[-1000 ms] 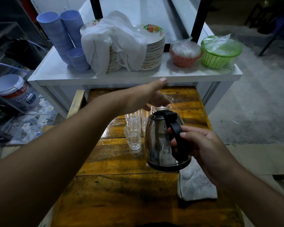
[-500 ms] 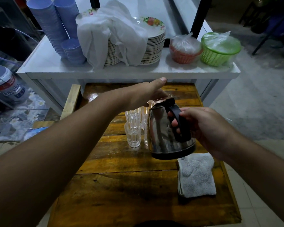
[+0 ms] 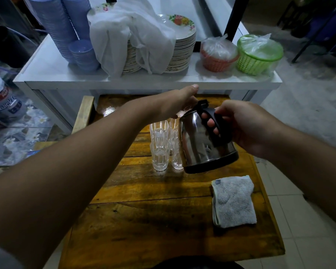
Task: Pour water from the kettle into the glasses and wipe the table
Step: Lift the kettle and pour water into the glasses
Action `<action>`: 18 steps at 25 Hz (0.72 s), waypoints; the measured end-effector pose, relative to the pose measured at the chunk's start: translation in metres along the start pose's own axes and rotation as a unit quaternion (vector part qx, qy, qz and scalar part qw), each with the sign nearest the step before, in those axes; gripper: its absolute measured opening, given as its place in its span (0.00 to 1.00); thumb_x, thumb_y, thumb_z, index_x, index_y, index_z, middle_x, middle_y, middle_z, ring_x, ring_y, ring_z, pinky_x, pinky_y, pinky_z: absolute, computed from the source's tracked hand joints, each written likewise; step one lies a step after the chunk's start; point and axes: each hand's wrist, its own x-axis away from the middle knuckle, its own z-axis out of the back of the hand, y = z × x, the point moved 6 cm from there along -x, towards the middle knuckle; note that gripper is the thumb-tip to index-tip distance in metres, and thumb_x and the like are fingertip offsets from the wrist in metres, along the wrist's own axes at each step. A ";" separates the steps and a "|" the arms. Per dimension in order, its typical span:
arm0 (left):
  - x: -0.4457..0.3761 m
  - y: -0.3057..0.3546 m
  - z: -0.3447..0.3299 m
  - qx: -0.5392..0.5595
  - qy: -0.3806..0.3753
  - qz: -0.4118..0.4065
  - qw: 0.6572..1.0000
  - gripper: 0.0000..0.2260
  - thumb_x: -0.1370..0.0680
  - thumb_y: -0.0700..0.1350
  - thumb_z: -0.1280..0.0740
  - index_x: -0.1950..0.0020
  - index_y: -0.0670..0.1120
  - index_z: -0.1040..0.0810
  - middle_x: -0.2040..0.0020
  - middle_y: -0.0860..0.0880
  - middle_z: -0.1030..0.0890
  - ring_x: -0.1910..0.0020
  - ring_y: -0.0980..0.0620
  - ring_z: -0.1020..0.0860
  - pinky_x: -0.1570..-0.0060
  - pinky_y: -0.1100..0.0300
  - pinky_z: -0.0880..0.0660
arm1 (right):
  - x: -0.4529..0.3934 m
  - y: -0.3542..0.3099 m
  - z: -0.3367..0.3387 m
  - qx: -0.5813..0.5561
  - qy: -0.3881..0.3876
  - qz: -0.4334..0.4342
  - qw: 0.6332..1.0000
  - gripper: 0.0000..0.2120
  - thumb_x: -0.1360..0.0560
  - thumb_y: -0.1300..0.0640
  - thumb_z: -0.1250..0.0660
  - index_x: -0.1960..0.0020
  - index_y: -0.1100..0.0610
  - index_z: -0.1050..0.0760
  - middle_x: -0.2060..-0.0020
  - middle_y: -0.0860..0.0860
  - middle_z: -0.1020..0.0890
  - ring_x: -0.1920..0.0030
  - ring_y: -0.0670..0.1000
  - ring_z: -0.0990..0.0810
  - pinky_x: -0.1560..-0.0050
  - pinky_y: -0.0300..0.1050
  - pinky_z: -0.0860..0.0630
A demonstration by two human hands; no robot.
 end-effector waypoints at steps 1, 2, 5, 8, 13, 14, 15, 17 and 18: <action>-0.002 -0.002 0.001 0.005 0.012 0.003 1.000 0.36 0.24 0.66 0.53 0.26 0.45 0.30 0.27 0.45 0.28 0.30 0.48 0.29 0.32 0.47 0.33 | -0.002 -0.002 -0.001 -0.001 0.001 -0.004 1.000 0.17 0.24 0.57 0.40 0.43 0.64 0.19 0.67 0.52 0.18 0.69 0.47 0.21 0.63 0.42 0.24; -0.003 -0.003 0.002 0.013 0.023 0.005 1.000 0.36 0.24 0.66 0.52 0.27 0.45 0.29 0.29 0.45 0.26 0.31 0.48 0.28 0.32 0.46 0.32 | -0.003 -0.004 -0.003 -0.004 0.004 -0.007 1.000 0.17 0.24 0.57 0.40 0.44 0.64 0.19 0.67 0.52 0.18 0.69 0.47 0.21 0.65 0.41 0.24; -0.004 -0.003 0.004 0.027 0.039 0.003 0.999 0.29 0.19 0.61 0.52 0.29 0.45 0.27 0.33 0.44 0.23 0.35 0.47 0.26 0.32 0.45 0.33 | -0.007 -0.010 -0.008 -0.016 0.016 -0.014 1.000 0.15 0.25 0.59 0.41 0.47 0.64 0.19 0.68 0.51 0.18 0.70 0.47 0.22 0.68 0.38 0.23; -0.002 0.000 0.003 0.033 0.045 0.008 0.998 0.25 0.16 0.57 0.53 0.28 0.43 0.30 0.36 0.47 0.25 0.36 0.48 0.27 0.32 0.47 0.34 | -0.010 -0.015 -0.013 -0.020 0.015 -0.017 1.000 0.13 0.25 0.60 0.42 0.51 0.63 0.21 0.66 0.52 0.19 0.71 0.46 0.22 0.70 0.37 0.23; -0.008 -0.007 0.002 0.062 0.055 0.022 0.996 0.23 0.18 0.60 0.52 0.34 0.49 0.28 0.43 0.52 0.23 0.37 0.49 0.26 0.32 0.47 0.34 | -0.018 -0.021 -0.015 -0.015 0.016 -0.028 0.999 0.12 0.25 0.61 0.43 0.49 0.62 0.22 0.62 0.52 0.19 0.72 0.44 0.22 0.70 0.36 0.25; -0.009 -0.008 0.003 0.063 0.056 0.022 0.996 0.21 0.18 0.60 0.52 0.36 0.50 0.28 0.45 0.53 0.23 0.37 0.49 0.26 0.31 0.46 0.34 | -0.020 -0.023 -0.015 -0.010 0.016 -0.032 0.999 0.13 0.25 0.60 0.43 0.48 0.62 0.22 0.63 0.51 0.18 0.73 0.44 0.22 0.70 0.36 0.25; -0.008 -0.008 0.003 0.060 0.056 0.021 0.996 0.20 0.17 0.59 0.52 0.36 0.51 0.28 0.45 0.53 0.22 0.37 0.48 0.26 0.31 0.46 0.34 | -0.022 -0.024 -0.015 -0.004 0.016 -0.035 0.999 0.13 0.25 0.60 0.42 0.47 0.62 0.22 0.64 0.51 0.18 0.73 0.44 0.22 0.71 0.35 0.25; -0.008 -0.008 0.003 0.052 0.054 0.016 0.997 0.23 0.17 0.59 0.53 0.32 0.49 0.28 0.41 0.50 0.22 0.36 0.48 0.27 0.31 0.46 0.34 | -0.025 -0.026 -0.015 0.010 0.014 -0.040 0.999 0.12 0.25 0.60 0.42 0.48 0.62 0.22 0.66 0.50 0.18 0.74 0.44 0.22 0.73 0.35 0.25; -0.008 -0.008 0.003 0.050 0.051 0.016 0.997 0.25 0.17 0.60 0.53 0.30 0.47 0.29 0.39 0.49 0.23 0.36 0.47 0.27 0.31 0.47 0.34 | -0.026 -0.028 -0.015 0.017 0.015 -0.041 0.999 0.12 0.25 0.60 0.42 0.49 0.62 0.22 0.68 0.50 0.18 0.75 0.44 0.23 0.73 0.35 0.26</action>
